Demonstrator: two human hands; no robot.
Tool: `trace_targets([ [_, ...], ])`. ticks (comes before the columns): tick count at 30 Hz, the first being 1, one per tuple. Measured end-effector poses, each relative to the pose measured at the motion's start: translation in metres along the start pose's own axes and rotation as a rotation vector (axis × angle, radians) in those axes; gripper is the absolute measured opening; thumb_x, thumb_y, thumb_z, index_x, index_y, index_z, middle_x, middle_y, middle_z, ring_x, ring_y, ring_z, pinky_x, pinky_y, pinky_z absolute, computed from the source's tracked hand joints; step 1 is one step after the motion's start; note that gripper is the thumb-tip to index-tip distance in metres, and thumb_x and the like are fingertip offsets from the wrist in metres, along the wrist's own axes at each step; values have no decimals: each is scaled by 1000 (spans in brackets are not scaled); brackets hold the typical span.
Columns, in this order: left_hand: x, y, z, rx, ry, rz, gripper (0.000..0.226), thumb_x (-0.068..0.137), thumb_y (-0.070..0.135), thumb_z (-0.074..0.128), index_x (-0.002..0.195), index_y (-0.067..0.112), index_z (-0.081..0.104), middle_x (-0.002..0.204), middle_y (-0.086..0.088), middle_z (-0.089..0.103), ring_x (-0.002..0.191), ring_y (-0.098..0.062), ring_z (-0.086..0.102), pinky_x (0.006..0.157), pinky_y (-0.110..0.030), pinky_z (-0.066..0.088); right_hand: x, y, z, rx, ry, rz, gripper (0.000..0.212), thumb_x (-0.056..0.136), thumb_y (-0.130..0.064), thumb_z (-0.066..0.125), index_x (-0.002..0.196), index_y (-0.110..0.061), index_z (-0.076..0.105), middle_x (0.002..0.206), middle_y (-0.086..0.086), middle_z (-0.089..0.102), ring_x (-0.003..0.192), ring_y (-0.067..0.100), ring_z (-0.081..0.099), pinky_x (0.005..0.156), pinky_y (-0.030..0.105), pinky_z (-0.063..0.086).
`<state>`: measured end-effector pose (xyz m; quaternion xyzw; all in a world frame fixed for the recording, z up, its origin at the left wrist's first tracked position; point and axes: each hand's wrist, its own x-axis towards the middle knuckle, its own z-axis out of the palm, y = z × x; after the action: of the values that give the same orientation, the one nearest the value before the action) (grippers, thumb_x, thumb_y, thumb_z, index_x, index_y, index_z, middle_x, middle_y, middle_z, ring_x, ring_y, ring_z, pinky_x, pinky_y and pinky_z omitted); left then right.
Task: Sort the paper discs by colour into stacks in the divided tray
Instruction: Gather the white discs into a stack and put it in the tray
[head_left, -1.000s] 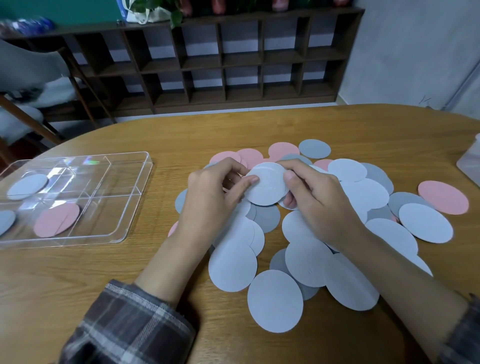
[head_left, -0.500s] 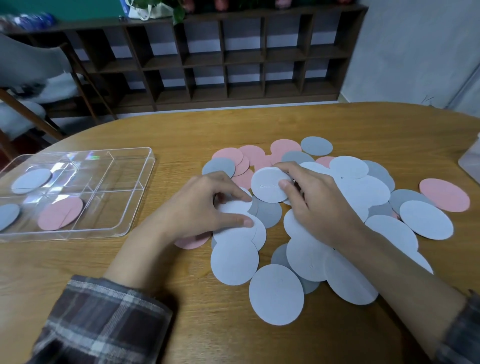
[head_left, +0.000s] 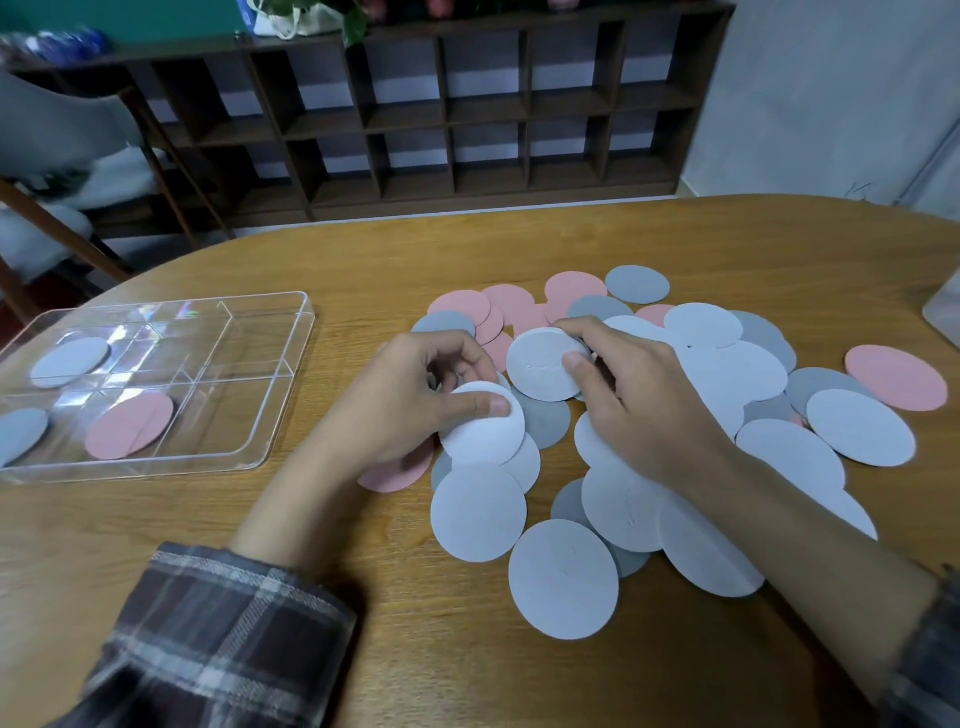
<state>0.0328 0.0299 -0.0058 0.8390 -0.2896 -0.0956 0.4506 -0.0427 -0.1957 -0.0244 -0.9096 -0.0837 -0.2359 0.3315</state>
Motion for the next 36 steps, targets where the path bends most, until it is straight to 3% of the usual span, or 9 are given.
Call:
trace_targets([
  [5,1,6,7,-247,94,37,22,75,18,91,87,12,74,73,2,65,62,-17,42,57,-21,39,0,-4,0,81,-6,45,26,106,-8,49,122,-17,68,73,-19,57,73,6,54,62,13,37],
  [10,2,8,21,-398,255,17,23,81,11,87,91,4,67,72,-16,65,60,-25,55,59,-33,47,0,-7,0,168,-32,72,31,109,-10,43,123,-22,68,65,-15,55,69,14,55,61,27,43],
  [14,1,9,27,-400,334,-1,25,83,17,88,84,8,64,73,-22,65,57,-31,64,61,-40,56,0,-12,-1,234,-68,77,28,109,-23,43,124,-23,67,68,-1,60,70,20,58,67,41,48],
  [16,0,7,28,-233,347,22,26,84,25,88,81,13,65,73,-14,66,62,-30,62,61,-37,54,-1,-11,1,199,-104,65,25,108,-22,49,127,-22,66,71,1,61,70,17,59,66,34,48],
  [18,-2,7,26,-14,321,57,27,84,34,87,79,18,65,71,-3,66,63,-19,56,60,-25,45,-1,-8,4,123,-116,53,26,106,-17,52,129,-20,65,73,-10,60,74,10,57,63,19,41],
  [20,-3,8,21,93,268,65,28,83,41,87,79,22,66,71,3,66,62,-8,54,59,-20,42,0,-4,3,74,-93,60,26,106,-14,52,128,-19,65,76,-16,59,76,4,56,64,14,36],
  [25,-6,6,3,287,-64,5,34,70,54,92,92,34,74,90,11,67,80,-9,59,69,-19,45,1,-1,-4,23,-41,73,25,106,-13,51,126,-18,65,79,-25,55,80,-8,53,67,8,37],
  [29,-6,3,-2,271,-129,33,41,63,45,97,99,38,79,95,12,66,85,-9,57,74,-17,44,0,-2,-3,23,-43,73,25,106,-13,51,127,-18,65,78,-26,54,80,-8,53,68,8,37],
  [36,-4,3,2,149,-114,3,23,70,29,96,87,31,82,89,9,72,70,-4,56,69,-16,45,0,-1,-2,25,-51,78,25,106,-14,51,127,-18,64,80,-23,56,84,-3,54,68,9,38],
])
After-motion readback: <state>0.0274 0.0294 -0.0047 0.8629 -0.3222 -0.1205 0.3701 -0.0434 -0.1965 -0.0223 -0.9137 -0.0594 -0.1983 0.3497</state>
